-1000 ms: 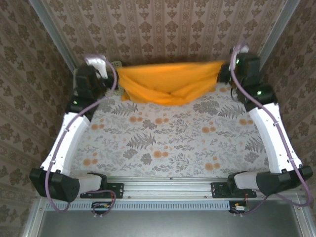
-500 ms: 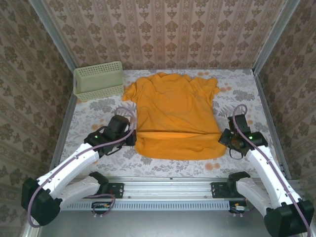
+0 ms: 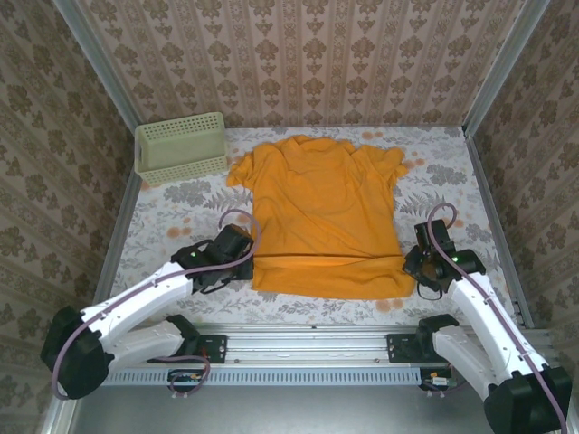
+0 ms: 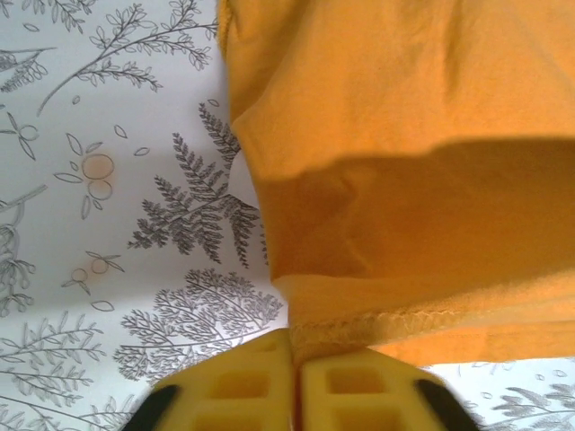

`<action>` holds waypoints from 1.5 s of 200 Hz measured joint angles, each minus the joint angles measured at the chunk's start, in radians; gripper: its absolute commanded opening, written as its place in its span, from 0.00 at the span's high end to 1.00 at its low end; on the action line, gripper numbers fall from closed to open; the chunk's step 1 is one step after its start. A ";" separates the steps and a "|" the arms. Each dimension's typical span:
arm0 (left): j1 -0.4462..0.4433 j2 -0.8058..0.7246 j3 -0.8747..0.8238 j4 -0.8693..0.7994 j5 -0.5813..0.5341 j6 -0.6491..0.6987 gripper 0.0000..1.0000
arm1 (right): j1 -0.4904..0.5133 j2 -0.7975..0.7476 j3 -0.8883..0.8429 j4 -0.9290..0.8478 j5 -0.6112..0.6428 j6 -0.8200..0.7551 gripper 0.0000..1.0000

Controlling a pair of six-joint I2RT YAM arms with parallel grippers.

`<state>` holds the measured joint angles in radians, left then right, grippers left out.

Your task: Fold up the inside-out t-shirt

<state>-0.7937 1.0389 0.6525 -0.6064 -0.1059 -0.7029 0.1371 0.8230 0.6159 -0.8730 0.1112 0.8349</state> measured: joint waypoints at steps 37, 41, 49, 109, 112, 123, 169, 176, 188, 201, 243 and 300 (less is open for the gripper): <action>-0.079 0.009 0.058 -0.094 -0.077 0.016 0.30 | -0.002 -0.037 0.061 -0.029 0.038 -0.023 0.38; -0.097 0.009 0.071 -0.106 -0.085 0.023 0.28 | -0.002 -0.048 0.066 -0.033 0.041 -0.022 0.37; -0.139 0.014 0.103 -0.126 -0.105 0.031 0.24 | -0.002 -0.071 0.076 -0.041 0.043 -0.024 0.35; -0.433 0.424 0.440 -0.048 -0.182 0.313 0.02 | -0.002 -0.128 0.090 -0.060 0.030 -0.029 0.33; -0.436 0.446 0.449 -0.039 -0.179 0.331 0.02 | -0.002 -0.129 0.090 -0.060 0.029 -0.028 0.33; -0.436 0.532 0.476 -0.006 -0.164 0.395 0.01 | -0.002 -0.138 0.090 -0.060 0.021 -0.028 0.32; -0.409 0.804 0.608 0.021 -0.130 0.570 0.07 | -0.002 -0.200 0.090 -0.064 0.010 -0.027 0.31; -0.404 0.827 0.623 0.023 -0.126 0.581 0.12 | -0.002 -0.207 0.090 -0.067 0.008 -0.027 0.31; -0.399 0.852 0.637 0.025 -0.119 0.603 0.16 | -0.002 -0.215 0.090 -0.071 0.007 -0.027 0.31; -0.394 0.868 0.645 0.026 -0.109 0.614 0.22 | -0.002 -0.217 0.090 -0.071 0.007 -0.027 0.31; -0.379 0.898 0.645 0.033 -0.094 0.623 0.48 | -0.002 -0.217 0.089 -0.071 -0.002 -0.027 0.30; -0.350 0.895 0.620 0.076 -0.065 0.622 0.92 | -0.002 -0.217 0.076 -0.071 -0.015 -0.027 0.30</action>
<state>-1.1435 1.9335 1.2720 -0.5308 -0.1707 -0.0807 0.1352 0.6056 0.6922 -0.9436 0.0959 0.8074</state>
